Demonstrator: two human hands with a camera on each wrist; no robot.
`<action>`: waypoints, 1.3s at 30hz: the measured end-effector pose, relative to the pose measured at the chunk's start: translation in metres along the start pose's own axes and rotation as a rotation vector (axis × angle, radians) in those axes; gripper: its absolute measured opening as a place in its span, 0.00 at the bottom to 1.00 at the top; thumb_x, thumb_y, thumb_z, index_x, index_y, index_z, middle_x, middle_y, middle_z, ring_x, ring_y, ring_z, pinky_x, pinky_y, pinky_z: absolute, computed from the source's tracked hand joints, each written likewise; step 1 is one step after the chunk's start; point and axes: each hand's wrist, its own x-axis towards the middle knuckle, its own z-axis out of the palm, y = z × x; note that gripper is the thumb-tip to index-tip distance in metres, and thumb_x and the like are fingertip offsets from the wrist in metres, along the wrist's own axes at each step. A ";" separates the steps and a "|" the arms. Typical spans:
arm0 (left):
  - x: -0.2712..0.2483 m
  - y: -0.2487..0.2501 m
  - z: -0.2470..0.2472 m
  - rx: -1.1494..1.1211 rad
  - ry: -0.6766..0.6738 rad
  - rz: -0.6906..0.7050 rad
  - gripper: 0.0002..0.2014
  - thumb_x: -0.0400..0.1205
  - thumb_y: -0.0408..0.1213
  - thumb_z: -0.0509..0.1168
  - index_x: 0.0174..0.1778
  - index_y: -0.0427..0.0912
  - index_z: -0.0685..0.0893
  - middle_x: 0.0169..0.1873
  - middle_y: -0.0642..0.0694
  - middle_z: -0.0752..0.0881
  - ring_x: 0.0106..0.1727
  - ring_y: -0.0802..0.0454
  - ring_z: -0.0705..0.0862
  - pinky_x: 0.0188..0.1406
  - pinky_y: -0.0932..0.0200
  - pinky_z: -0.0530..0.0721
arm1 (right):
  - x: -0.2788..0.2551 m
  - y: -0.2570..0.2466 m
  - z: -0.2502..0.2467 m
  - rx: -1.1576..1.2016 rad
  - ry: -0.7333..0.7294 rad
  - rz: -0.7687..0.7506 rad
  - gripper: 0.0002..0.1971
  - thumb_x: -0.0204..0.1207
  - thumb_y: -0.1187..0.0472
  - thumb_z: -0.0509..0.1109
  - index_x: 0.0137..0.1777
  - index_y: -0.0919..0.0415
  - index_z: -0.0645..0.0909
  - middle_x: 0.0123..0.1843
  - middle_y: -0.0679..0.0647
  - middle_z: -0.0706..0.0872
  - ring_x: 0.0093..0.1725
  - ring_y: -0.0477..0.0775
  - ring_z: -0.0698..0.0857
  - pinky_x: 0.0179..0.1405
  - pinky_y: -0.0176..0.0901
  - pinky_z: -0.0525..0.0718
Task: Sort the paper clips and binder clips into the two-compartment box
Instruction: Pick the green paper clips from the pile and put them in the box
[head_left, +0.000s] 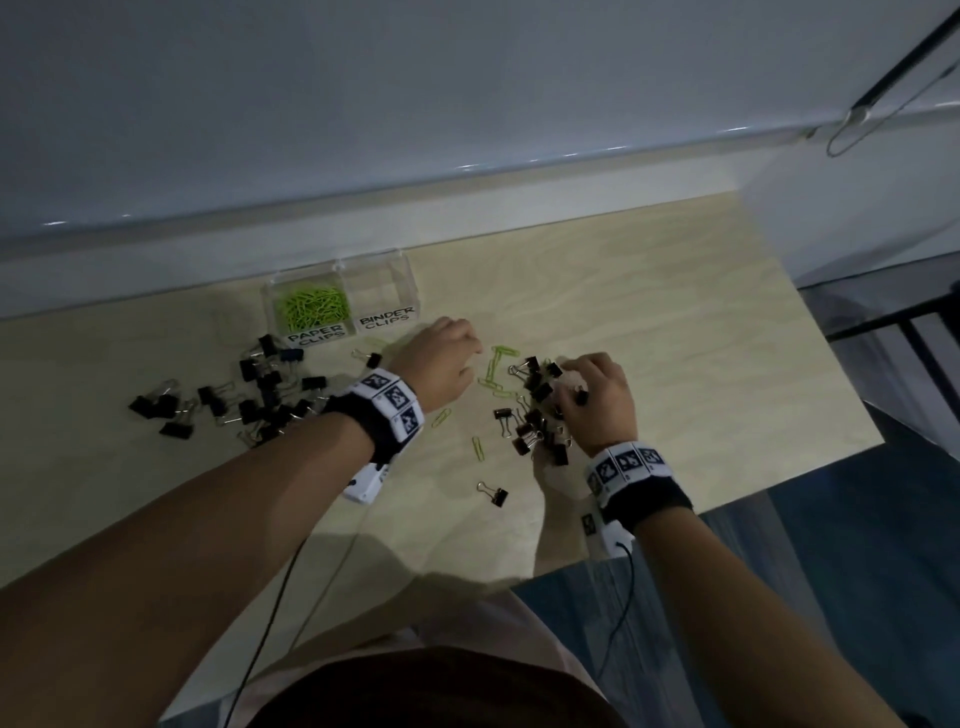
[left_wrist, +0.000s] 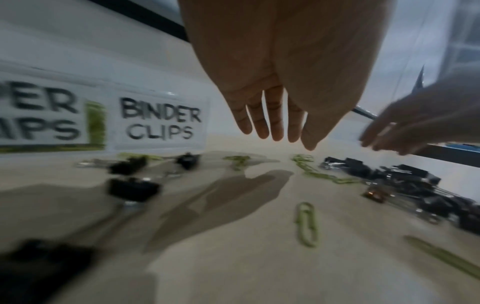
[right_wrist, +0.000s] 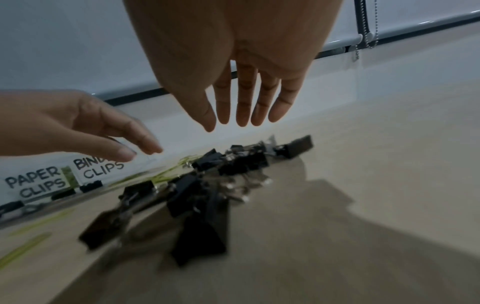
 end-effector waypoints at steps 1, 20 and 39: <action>0.005 0.009 0.004 -0.001 -0.011 0.019 0.18 0.81 0.39 0.63 0.67 0.39 0.78 0.63 0.45 0.78 0.65 0.47 0.73 0.67 0.52 0.72 | 0.007 -0.005 0.003 -0.002 -0.013 0.009 0.11 0.73 0.62 0.71 0.54 0.65 0.85 0.52 0.61 0.84 0.52 0.62 0.81 0.50 0.52 0.83; -0.016 -0.002 0.024 -0.092 -0.045 -0.170 0.07 0.81 0.34 0.65 0.46 0.34 0.85 0.49 0.39 0.82 0.54 0.42 0.79 0.47 0.57 0.73 | 0.069 -0.032 0.016 -0.176 -0.404 0.409 0.03 0.76 0.70 0.63 0.42 0.70 0.76 0.53 0.69 0.83 0.50 0.70 0.83 0.46 0.54 0.83; 0.021 0.066 0.048 0.087 -0.117 0.194 0.16 0.83 0.34 0.61 0.67 0.42 0.79 0.60 0.43 0.80 0.59 0.42 0.73 0.55 0.47 0.78 | 0.034 0.000 -0.008 0.128 -0.301 0.323 0.11 0.70 0.73 0.68 0.47 0.62 0.89 0.48 0.62 0.90 0.48 0.58 0.88 0.52 0.41 0.84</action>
